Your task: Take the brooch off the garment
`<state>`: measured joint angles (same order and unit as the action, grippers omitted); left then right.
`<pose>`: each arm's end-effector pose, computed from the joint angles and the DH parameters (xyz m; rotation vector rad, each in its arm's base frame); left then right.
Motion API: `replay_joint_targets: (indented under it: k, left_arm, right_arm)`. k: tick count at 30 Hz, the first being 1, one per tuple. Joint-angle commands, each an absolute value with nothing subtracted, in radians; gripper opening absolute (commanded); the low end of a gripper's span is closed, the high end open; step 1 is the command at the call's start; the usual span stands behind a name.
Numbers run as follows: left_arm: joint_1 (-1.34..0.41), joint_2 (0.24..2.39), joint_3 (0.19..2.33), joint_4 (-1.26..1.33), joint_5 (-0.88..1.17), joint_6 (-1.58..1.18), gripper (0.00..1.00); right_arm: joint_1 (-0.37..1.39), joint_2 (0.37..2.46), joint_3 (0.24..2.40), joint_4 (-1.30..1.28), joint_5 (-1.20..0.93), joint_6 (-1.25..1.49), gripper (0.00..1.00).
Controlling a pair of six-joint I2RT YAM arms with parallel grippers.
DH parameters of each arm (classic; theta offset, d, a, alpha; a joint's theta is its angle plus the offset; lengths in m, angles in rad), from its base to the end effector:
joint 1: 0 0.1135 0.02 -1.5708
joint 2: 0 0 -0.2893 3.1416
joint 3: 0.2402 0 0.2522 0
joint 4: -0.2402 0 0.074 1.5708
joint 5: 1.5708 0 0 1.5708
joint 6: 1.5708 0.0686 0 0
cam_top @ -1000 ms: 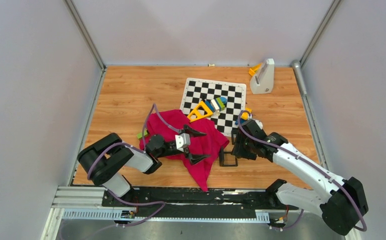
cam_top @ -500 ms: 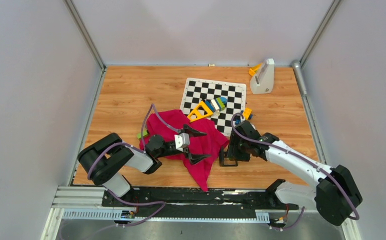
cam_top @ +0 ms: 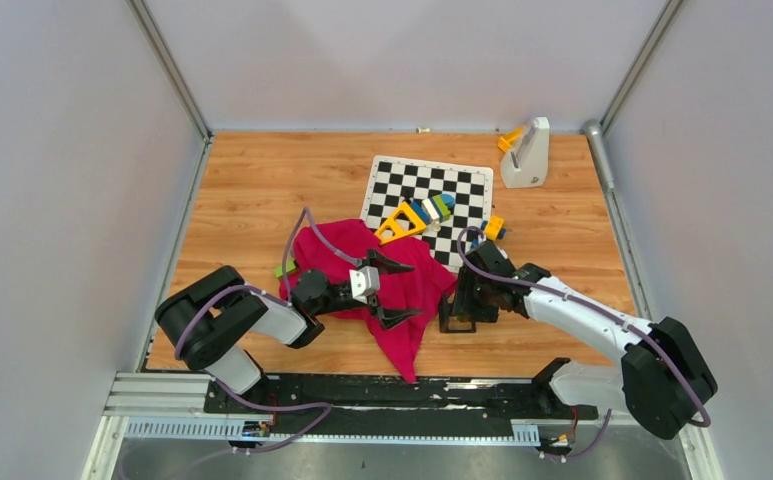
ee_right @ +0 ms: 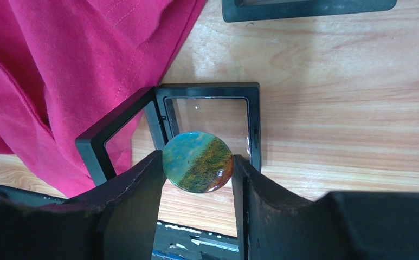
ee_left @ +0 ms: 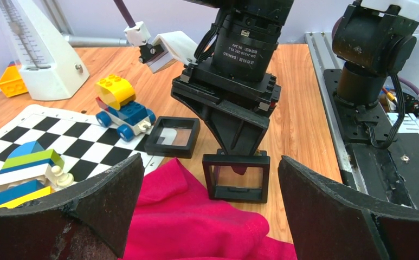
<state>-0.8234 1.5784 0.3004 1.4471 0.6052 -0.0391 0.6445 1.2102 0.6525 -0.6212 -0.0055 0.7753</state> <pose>0.1610 -0.2311 0.2075 1.0408 1.1250 -1.1198 0.1692 0.1277 0.1737 0.1831 2.8185 0.3713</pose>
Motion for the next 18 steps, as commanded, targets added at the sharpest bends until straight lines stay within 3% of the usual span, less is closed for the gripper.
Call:
replay_joint_targets:
  k: [1, 18]
  left_arm:
    - [-0.825, 1.554, 0.311, 1.484, 0.623, -0.017, 1.0]
    - [-0.825, 1.555, 0.312, 1.481, 0.629, -0.014, 1.0]
  right_arm:
    - [0.643, 1.215, 0.662, -0.583, 0.033, 0.758, 0.22]
    - [0.642, 1.258, 0.693, -0.575, 0.047, 0.738, 0.29]
